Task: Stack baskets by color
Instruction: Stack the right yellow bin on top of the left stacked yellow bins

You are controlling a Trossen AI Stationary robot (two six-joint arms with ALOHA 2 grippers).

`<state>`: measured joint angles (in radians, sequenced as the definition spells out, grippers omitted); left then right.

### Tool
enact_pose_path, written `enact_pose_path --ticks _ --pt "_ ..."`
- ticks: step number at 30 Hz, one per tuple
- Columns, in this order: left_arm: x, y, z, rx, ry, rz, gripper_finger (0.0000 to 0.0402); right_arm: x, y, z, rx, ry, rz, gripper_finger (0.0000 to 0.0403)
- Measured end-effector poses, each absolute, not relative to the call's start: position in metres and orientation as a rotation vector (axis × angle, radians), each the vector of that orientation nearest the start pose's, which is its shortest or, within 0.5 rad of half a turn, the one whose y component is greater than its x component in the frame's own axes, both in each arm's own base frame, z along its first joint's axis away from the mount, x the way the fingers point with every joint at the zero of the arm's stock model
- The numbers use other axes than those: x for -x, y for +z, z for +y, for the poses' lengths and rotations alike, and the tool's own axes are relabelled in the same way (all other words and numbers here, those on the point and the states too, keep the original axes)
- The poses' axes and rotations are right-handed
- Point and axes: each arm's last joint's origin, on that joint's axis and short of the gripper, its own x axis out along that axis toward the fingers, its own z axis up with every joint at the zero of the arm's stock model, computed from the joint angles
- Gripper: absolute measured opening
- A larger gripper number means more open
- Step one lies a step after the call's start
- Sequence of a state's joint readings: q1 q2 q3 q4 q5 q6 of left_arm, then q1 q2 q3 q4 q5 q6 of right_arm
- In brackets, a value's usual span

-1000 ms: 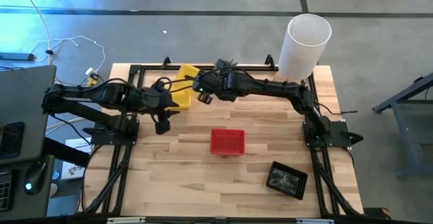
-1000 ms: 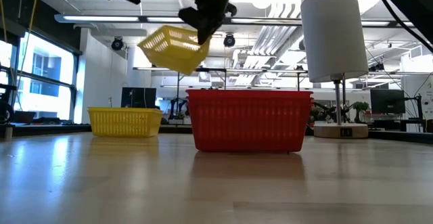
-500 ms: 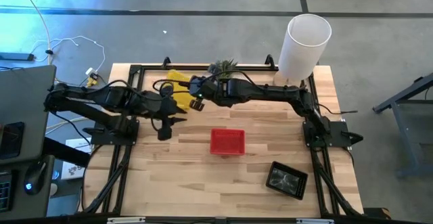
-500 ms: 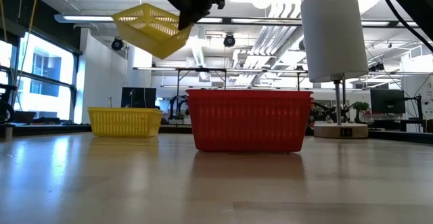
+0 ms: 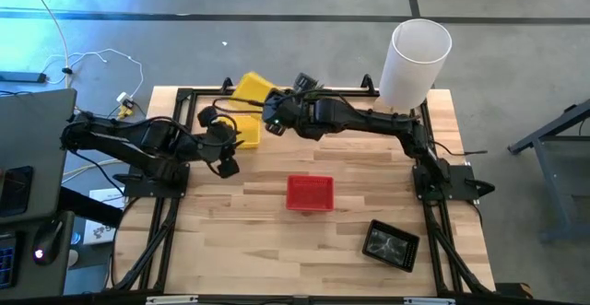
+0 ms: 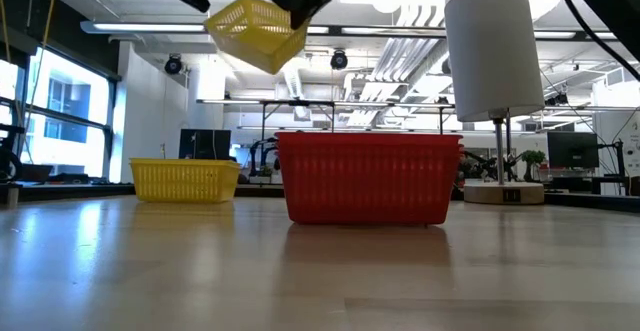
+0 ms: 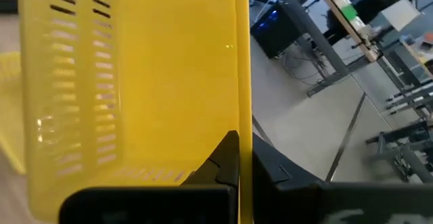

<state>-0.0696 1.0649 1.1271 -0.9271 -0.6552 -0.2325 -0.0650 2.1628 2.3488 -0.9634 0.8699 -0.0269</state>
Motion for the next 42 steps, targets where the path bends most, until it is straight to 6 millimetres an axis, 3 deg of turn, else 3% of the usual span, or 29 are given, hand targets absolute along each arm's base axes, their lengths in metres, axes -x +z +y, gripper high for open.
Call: enact_pose_path --ticks 5,15,27,35,42 --pt "-0.192 0.340 0.004 -0.085 0.658 0.739 0.0101 -0.452 0.373 -0.056 0.335 -0.894 0.742 0.0000" --pt "-0.187 0.346 0.018 -0.176 1.009 0.629 0.0101 -0.448 0.374 -0.053 0.203 -0.806 0.734 0.0000" --pt "-0.187 0.347 0.027 -0.118 1.034 0.612 0.0101 -0.450 0.367 -0.050 0.170 -0.739 0.768 0.0000" --pt "-0.173 0.369 0.030 0.006 1.009 0.428 0.0101 -0.447 0.365 -0.050 0.184 -0.723 0.806 0.0000" --pt "-0.165 0.369 0.054 0.182 1.042 0.411 0.0101 -0.449 0.366 -0.051 0.175 -0.686 0.795 0.0000"
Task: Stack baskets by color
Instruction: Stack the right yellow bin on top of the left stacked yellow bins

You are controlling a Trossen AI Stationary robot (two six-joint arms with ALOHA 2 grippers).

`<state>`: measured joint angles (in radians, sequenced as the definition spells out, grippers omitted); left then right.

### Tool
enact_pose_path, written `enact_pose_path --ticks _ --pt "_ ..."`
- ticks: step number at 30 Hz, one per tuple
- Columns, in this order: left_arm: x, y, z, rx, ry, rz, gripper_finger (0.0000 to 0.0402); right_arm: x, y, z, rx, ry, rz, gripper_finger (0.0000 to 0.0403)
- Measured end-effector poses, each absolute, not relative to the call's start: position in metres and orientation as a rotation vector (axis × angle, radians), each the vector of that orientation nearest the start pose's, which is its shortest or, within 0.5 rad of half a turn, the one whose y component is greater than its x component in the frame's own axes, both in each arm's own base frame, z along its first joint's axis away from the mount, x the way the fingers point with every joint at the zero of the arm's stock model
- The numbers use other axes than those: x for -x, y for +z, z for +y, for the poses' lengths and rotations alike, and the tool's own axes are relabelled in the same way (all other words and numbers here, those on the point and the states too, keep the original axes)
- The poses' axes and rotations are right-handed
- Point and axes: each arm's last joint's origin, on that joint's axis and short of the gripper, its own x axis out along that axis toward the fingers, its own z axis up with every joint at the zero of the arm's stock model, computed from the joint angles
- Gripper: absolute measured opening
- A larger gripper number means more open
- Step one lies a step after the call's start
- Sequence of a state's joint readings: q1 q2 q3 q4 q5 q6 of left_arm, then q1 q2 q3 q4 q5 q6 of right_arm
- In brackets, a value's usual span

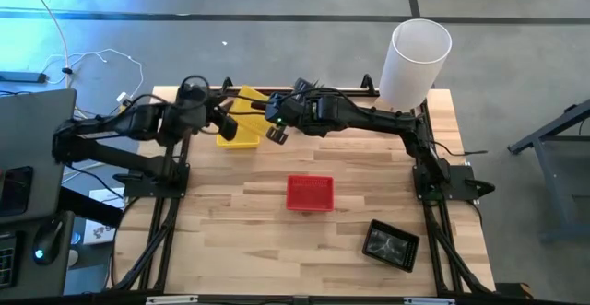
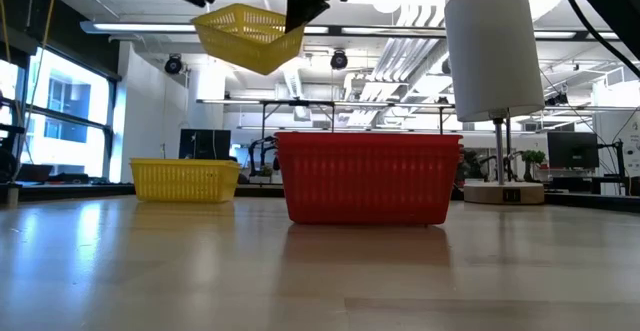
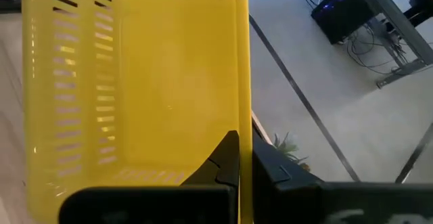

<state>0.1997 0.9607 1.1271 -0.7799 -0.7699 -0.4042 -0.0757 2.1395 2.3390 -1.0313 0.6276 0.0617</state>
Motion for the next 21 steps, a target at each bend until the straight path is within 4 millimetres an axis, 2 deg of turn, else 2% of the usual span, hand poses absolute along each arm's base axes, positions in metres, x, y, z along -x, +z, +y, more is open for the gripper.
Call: enact_pose_path --ticks 5,10,16,21 --pt "-0.160 0.366 0.075 0.311 0.978 0.444 0.0101 -0.449 0.366 -0.053 0.171 -0.685 0.800 0.0000" --pt "-0.155 0.365 0.088 0.399 0.923 0.459 0.0101 -0.449 0.365 -0.056 0.150 -0.671 0.801 0.0000" --pt "-0.154 0.364 0.091 0.421 0.830 0.483 0.0101 -0.448 0.365 -0.060 0.145 -0.677 0.802 0.0000" --pt "-0.154 0.364 0.090 0.411 0.833 0.496 0.0101 -0.447 0.365 -0.064 0.133 -0.685 0.806 0.0000"
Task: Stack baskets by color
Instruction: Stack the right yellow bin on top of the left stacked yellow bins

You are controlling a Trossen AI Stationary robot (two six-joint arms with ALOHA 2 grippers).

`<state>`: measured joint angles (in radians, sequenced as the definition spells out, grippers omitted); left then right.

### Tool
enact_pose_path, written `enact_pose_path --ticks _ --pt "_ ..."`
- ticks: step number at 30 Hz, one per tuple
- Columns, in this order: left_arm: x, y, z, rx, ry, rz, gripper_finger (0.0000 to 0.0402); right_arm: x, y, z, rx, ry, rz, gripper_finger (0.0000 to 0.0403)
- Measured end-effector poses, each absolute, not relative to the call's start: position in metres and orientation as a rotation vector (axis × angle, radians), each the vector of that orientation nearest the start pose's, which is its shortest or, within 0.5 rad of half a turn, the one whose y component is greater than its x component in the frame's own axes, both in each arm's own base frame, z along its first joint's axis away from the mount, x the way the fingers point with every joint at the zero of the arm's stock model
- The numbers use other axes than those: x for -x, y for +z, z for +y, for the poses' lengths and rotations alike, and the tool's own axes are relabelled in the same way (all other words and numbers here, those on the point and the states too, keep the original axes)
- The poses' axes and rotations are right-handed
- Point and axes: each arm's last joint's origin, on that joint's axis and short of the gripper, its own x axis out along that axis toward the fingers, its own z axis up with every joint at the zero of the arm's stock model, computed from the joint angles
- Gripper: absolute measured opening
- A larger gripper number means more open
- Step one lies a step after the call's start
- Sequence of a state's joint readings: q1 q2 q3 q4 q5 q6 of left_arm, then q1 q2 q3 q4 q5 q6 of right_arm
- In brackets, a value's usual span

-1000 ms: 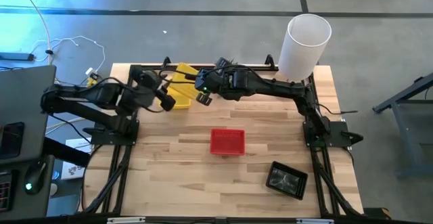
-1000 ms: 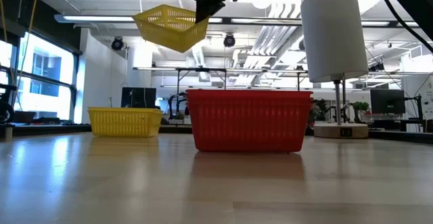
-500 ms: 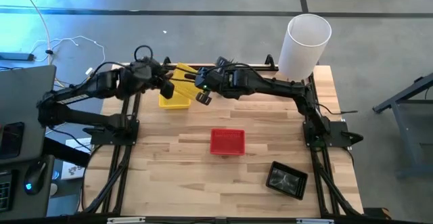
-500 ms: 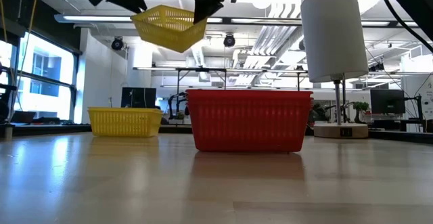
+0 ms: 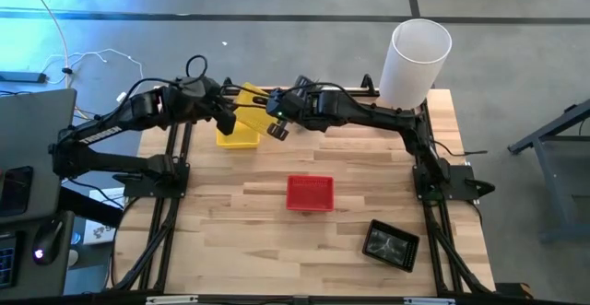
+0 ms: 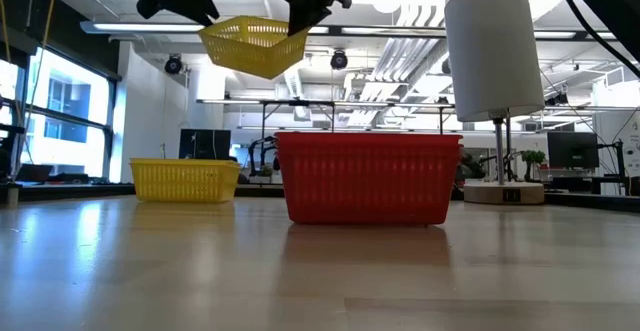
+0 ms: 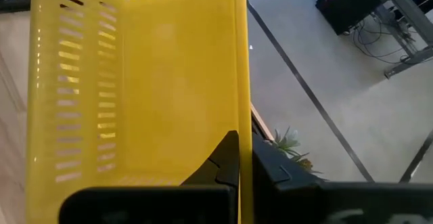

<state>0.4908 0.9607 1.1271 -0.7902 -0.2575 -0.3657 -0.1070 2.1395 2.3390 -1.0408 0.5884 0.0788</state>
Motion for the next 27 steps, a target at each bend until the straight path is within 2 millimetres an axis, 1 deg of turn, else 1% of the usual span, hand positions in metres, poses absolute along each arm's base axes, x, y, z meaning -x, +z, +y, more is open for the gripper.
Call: enact_pose_path --ticks 5,16,20,23,27 --pt "-0.155 0.360 0.094 0.357 0.920 0.535 0.0101 -0.448 0.365 -0.062 0.117 -0.647 0.806 0.0000" --pt "-0.165 0.352 0.099 0.331 0.910 0.597 0.0101 -0.450 0.365 -0.057 0.116 -0.629 0.795 0.0000" --pt "-0.168 0.350 0.101 0.291 0.923 0.620 0.0100 -0.450 0.365 -0.055 0.123 -0.625 0.795 0.0000" --pt "-0.167 0.350 0.101 0.288 0.923 0.620 0.0086 -0.450 0.365 -0.054 0.123 -0.622 0.796 0.0000" --pt "-0.168 0.351 0.101 0.258 0.911 0.633 0.0040 -0.450 0.365 -0.054 0.123 -0.621 0.794 0.0000"
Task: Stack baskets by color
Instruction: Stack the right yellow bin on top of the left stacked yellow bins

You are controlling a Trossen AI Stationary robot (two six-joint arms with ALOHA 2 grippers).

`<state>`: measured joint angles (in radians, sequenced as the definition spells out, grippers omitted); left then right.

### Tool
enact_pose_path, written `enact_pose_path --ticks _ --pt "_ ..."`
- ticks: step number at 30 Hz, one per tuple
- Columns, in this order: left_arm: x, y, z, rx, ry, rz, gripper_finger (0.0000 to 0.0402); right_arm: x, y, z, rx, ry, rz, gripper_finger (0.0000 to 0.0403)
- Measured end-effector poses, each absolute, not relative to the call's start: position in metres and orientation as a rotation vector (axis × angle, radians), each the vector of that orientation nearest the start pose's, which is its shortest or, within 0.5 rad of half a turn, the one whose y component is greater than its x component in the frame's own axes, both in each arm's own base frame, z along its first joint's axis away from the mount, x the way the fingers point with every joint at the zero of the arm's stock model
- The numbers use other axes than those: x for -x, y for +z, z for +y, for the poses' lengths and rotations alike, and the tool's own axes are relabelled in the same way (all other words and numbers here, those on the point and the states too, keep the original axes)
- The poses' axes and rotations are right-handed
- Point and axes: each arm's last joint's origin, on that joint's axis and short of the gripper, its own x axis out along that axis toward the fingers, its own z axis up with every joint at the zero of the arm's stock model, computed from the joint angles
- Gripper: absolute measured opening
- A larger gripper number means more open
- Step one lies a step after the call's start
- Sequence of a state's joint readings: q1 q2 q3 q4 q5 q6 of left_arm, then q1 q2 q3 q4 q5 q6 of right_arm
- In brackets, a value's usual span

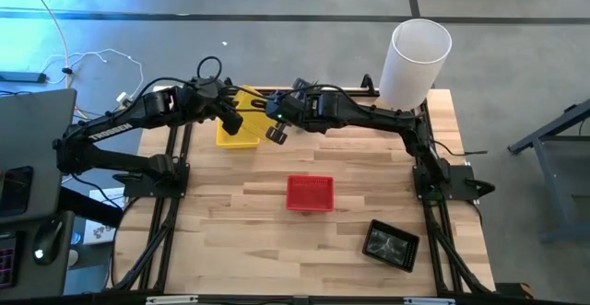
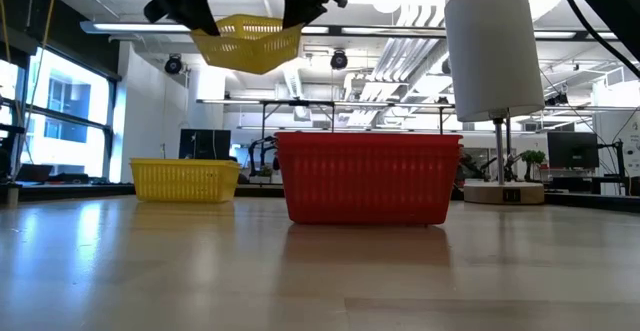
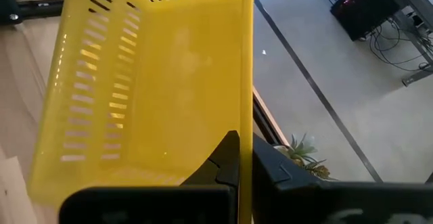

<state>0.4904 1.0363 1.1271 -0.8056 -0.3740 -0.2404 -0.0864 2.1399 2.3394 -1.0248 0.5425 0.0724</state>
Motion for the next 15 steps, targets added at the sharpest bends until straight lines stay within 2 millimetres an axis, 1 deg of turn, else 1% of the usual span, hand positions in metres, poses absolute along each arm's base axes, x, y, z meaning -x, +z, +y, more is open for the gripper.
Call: enact_pose_path --ticks 2,3,7,10,15 --pt "-0.1677 0.3507 0.1014 0.239 0.903 0.641 0.0014 -0.4504 0.3653 -0.0538 0.123 -0.618 0.794 0.0000" --pt "-0.1677 0.3507 0.1014 0.236 0.901 0.643 0.0007 -0.4504 0.3654 -0.0537 0.121 -0.615 0.794 0.0000" --pt "-0.1676 0.3503 0.1013 0.236 0.902 0.647 0.0007 -0.4506 0.3648 -0.0532 0.112 -0.584 0.801 0.0000" --pt "-0.1675 0.3502 0.1013 0.236 0.902 0.648 0.0002 -0.4503 0.3646 -0.0533 0.137 -0.576 0.812 0.0005" --pt "-0.1657 0.3486 0.1010 0.238 0.917 0.671 0.0001 -0.4497 0.3643 -0.0529 0.176 -0.572 0.828 0.0038"
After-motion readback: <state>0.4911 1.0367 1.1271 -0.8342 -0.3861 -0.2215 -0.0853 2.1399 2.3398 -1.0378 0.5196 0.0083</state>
